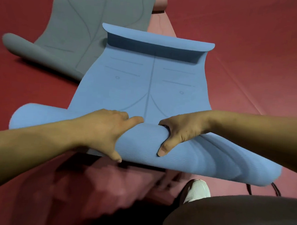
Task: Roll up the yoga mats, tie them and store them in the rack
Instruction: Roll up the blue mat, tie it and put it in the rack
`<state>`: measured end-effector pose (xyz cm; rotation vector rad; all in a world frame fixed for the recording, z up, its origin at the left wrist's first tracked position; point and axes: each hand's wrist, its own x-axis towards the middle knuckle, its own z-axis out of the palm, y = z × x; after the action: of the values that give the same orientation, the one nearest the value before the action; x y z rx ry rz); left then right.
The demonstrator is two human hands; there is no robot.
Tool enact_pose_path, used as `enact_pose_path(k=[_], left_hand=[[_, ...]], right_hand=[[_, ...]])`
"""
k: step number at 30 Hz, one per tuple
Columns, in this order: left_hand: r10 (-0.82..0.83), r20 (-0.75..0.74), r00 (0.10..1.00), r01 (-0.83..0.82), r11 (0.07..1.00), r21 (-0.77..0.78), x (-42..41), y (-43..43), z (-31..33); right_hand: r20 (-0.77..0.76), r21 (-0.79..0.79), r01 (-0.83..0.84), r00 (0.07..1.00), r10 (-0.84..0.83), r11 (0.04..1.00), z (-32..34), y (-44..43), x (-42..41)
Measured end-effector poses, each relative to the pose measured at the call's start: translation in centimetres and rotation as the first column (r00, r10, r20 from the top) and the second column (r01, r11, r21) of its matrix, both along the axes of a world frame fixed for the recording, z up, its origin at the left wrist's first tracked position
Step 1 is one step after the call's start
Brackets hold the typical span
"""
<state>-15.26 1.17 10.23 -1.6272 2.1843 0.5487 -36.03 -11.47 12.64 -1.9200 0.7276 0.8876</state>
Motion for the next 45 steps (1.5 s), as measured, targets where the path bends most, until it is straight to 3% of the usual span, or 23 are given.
enact_pose_path(k=[4,6,9,11,13,14,16,21,24,29,33,35,37,40,43,45], left_hand=[[0.245,-0.198,0.949,-0.177,0.935,0.306,1.1,-2.2,-0.5],[0.341,-0.259,0.903,-0.224,0.892,0.393,1.6,-3.4,-0.7],[0.388,-0.259,0.885,-0.235,0.85,0.471,1.3,-4.0,-0.4],[0.278,-0.188,0.942,-0.194,0.907,0.373,0.9,-3.5,0.1],[0.046,-0.018,0.999,-0.045,0.998,0.049,0.7,-2.4,0.5],[-0.069,0.064,0.995,0.077,0.99,-0.115,0.5,-1.6,0.4],[-0.18,0.158,0.971,0.214,0.949,-0.232,0.1,0.1,-0.4],[-0.103,0.13,0.986,0.131,0.965,-0.228,-0.4,0.8,-2.7],[-0.036,0.032,0.999,0.038,0.996,-0.078,-0.4,-0.4,-2.3],[0.149,-0.13,0.98,-0.123,0.974,0.191,0.6,-2.1,-2.1],[0.214,-0.207,0.954,-0.146,0.942,0.3,0.9,-2.6,-2.1],[0.126,-0.158,0.979,-0.085,0.966,0.244,0.8,-2.2,-1.9],[-0.06,0.017,0.998,0.06,0.998,0.031,0.3,-1.3,-1.9],[-0.185,0.188,0.965,0.226,0.946,-0.231,-1.0,1.0,-2.4],[-0.159,0.149,0.976,0.198,0.935,-0.296,-1.2,1.6,-3.7],[-0.102,0.06,0.993,0.113,0.97,-0.217,-0.7,1.2,-3.7]], right_hand=[[-0.032,-0.292,-0.2,0.979,0.199,0.935,0.3,0.9,1.0],[-0.033,-0.352,-0.263,0.963,0.268,0.898,-0.4,1.4,1.1],[0.035,-0.348,-0.186,0.977,0.211,0.919,-1.1,0.8,0.4],[0.038,-0.299,-0.146,0.986,0.165,0.943,-1.1,0.3,-0.1],[0.03,-0.215,-0.084,0.995,0.093,0.973,-1.4,-0.1,-0.5],[0.033,-0.169,-0.046,0.998,0.052,0.985,-1.6,-0.4,-0.6],[0.04,-0.078,0.01,0.999,-0.007,0.997,-1.8,-1.0,-0.8],[-0.026,0.079,0.044,0.999,-0.042,0.996,-2.4,-1.2,-0.7],[-0.061,-0.043,-0.026,0.998,0.023,0.999,-1.8,-0.9,-0.2],[0.034,-0.218,-0.171,0.983,0.182,0.961,-2.3,0.5,0.1],[0.099,-0.258,-0.132,0.982,0.162,0.957,-3.4,0.7,-0.3],[0.091,-0.215,-0.103,0.988,0.125,0.971,-3.3,0.1,-0.4],[0.065,-0.13,-0.05,0.996,0.059,0.99,-3.3,-0.7,-0.8],[0.038,-0.02,0.009,0.999,-0.008,1.0,-3.2,-1.7,-1.8],[0.021,0.033,0.03,0.999,-0.03,0.999,-3.3,-1.6,-2.1],[0.004,-0.005,0.006,1.0,-0.006,1.0,-3.1,-1.3,-1.6]])
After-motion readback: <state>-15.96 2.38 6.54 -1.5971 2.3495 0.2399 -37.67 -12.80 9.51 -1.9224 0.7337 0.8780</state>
